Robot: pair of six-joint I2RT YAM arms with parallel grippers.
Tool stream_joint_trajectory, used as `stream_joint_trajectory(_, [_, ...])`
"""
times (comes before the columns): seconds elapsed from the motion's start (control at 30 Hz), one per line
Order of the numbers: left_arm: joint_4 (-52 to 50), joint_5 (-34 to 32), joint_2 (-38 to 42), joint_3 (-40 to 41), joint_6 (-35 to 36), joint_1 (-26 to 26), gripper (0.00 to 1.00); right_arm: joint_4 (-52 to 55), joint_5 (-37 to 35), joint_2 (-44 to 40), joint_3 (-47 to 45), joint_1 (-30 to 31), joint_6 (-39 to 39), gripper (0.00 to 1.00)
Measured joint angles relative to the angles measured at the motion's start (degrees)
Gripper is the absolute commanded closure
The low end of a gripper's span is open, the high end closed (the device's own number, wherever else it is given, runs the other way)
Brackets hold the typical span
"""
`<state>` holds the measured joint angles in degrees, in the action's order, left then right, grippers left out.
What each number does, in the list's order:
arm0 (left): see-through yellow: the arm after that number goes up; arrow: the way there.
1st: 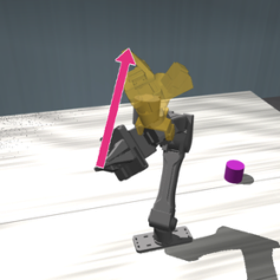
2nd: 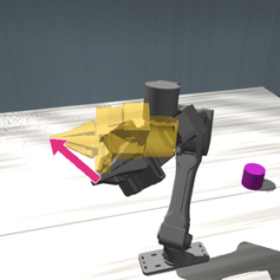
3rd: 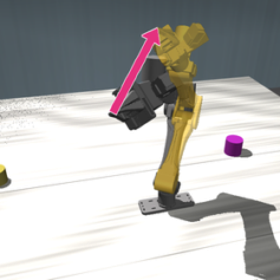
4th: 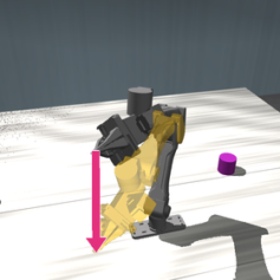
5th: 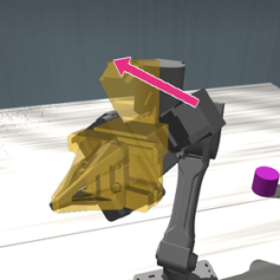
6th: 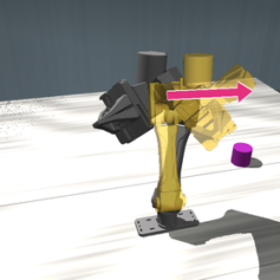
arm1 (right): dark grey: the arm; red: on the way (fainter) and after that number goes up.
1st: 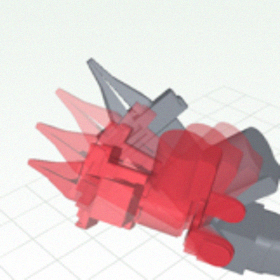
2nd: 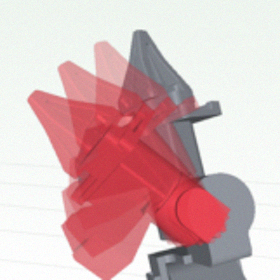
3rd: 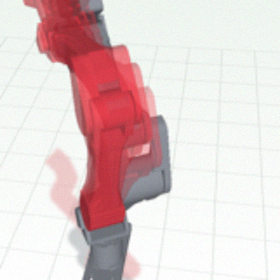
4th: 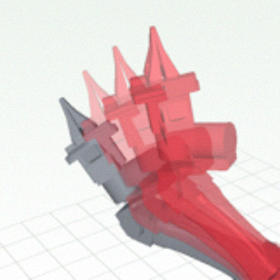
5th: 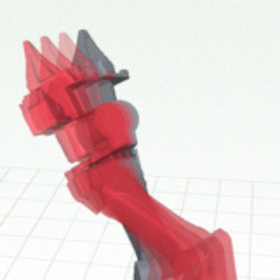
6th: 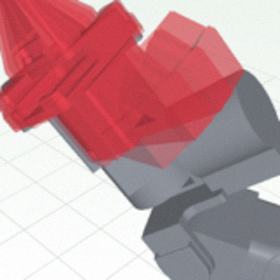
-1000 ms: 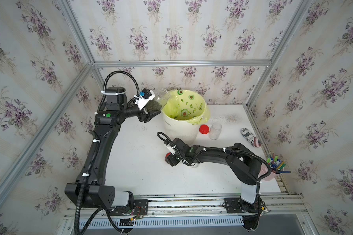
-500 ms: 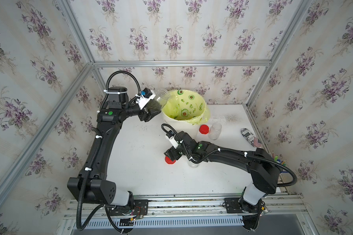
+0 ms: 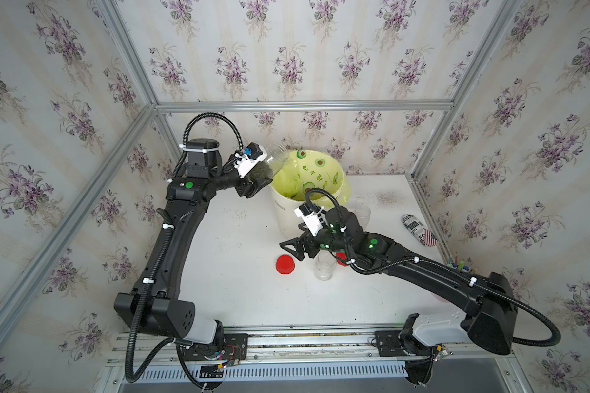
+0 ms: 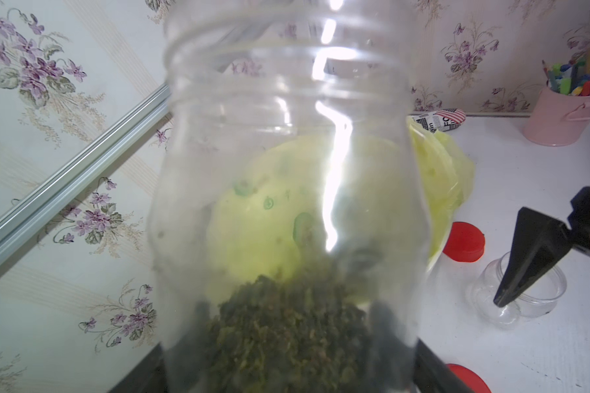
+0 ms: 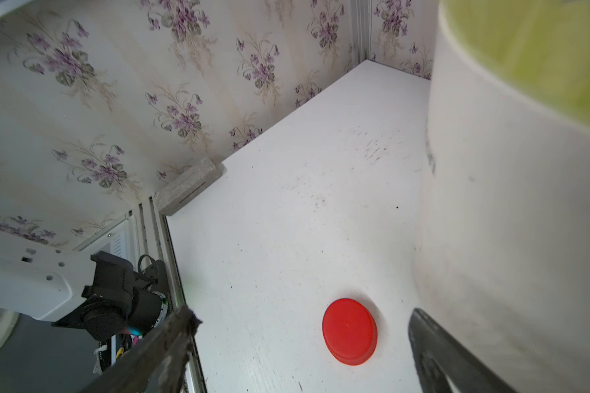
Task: Empty moldy tea leaves from jars
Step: Pour the moldy tea leaves from the jar into the trash bin.
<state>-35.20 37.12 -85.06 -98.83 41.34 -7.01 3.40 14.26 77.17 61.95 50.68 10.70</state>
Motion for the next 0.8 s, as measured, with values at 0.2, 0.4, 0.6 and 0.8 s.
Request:
stream_joint_trajectory(0.2, [0.0, -9.4, -0.2, -1.8, 5.0, -4.5, 0.22, -1.1, 5.1, -4.0, -2.8, -2.4, 1.8, 0.01])
stream_joint_trajectory(0.4, [-0.3, -19.9, -1.3, -3.8, 13.0, -9.6, 0.21, -1.8, 8.7, -5.6, -5.9, -4.3, 3.1, 0.01])
stream_joint_trajectory(0.6, [-0.6, -29.7, -4.2, -7.7, 21.2, -13.4, 0.21, -2.0, 11.3, -7.5, -9.2, -5.7, 4.2, 0.01])
stream_joint_trajectory(0.8, [-0.7, -39.2, -7.7, -12.1, 29.6, -16.0, 0.21, -2.3, 13.5, -7.5, -11.3, -7.0, 5.0, 0.01])
